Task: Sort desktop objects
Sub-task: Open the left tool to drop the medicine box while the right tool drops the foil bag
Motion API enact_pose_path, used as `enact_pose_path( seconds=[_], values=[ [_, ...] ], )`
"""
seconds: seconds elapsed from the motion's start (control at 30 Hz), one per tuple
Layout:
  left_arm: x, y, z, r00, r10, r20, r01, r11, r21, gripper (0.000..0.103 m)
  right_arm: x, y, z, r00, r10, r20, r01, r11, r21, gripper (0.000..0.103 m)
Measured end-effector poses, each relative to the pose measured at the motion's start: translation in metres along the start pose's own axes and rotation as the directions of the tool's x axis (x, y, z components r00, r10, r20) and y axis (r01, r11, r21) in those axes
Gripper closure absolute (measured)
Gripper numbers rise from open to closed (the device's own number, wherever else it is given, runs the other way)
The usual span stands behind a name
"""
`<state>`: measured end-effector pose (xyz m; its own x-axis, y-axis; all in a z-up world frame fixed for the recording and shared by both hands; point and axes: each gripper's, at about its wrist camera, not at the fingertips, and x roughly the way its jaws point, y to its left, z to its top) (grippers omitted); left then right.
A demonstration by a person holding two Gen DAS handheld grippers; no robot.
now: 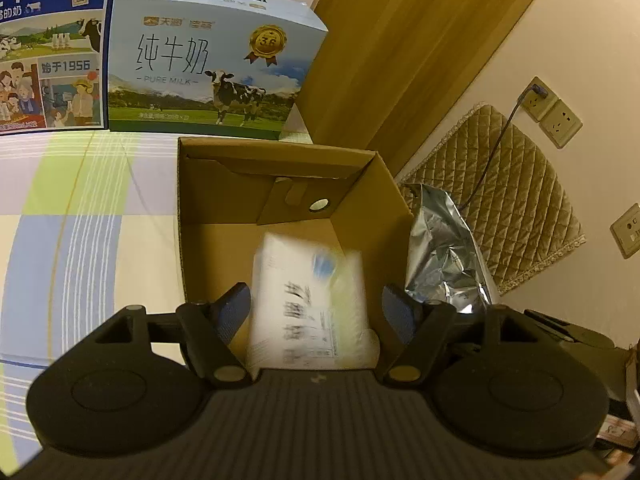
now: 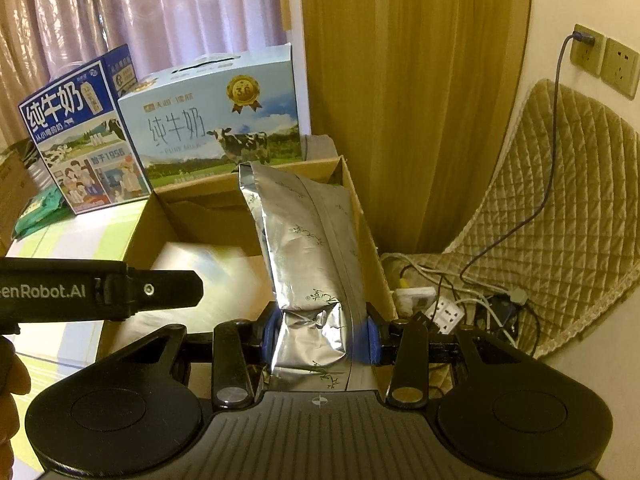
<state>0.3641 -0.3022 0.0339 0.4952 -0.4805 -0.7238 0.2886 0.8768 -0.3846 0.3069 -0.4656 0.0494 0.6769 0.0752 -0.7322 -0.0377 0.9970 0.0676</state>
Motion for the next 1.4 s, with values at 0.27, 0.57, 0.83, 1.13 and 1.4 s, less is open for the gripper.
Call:
enact_pose_path(
  seconds=[0.27,0.57,0.83,1.13,1.4],
  values=[
    [-0.014,0.004,-0.001,0.999,0.021,0.027,-0.022,0.999,0.026,0.035,0.0,0.004,0.001,1.0,0.008,0.0,-0.008,1.0,-0.008,0.064],
    [-0.03,0.013,-0.004,0.997,0.052,0.052,-0.056,0.996,0.069,0.035,0.002,0.015,0.008,1.0,0.023,0.003,-0.023,1.0,-0.007,0.064],
    [-0.041,0.026,-0.004,0.994,0.082,0.073,-0.088,0.992,0.089,0.034,0.015,0.031,0.016,0.998,0.062,-0.02,-0.061,0.998,0.016,0.063],
    [-0.05,0.046,-0.006,0.992,0.1,0.08,-0.105,0.992,0.073,0.033,0.018,0.035,0.031,0.988,0.142,0.053,-0.147,0.982,0.119,0.052],
    [-0.057,0.055,-0.012,0.992,0.098,0.079,-0.103,0.992,0.067,0.033,0.015,0.039,0.022,0.991,0.129,0.026,-0.131,0.987,0.096,0.041]
  ],
)
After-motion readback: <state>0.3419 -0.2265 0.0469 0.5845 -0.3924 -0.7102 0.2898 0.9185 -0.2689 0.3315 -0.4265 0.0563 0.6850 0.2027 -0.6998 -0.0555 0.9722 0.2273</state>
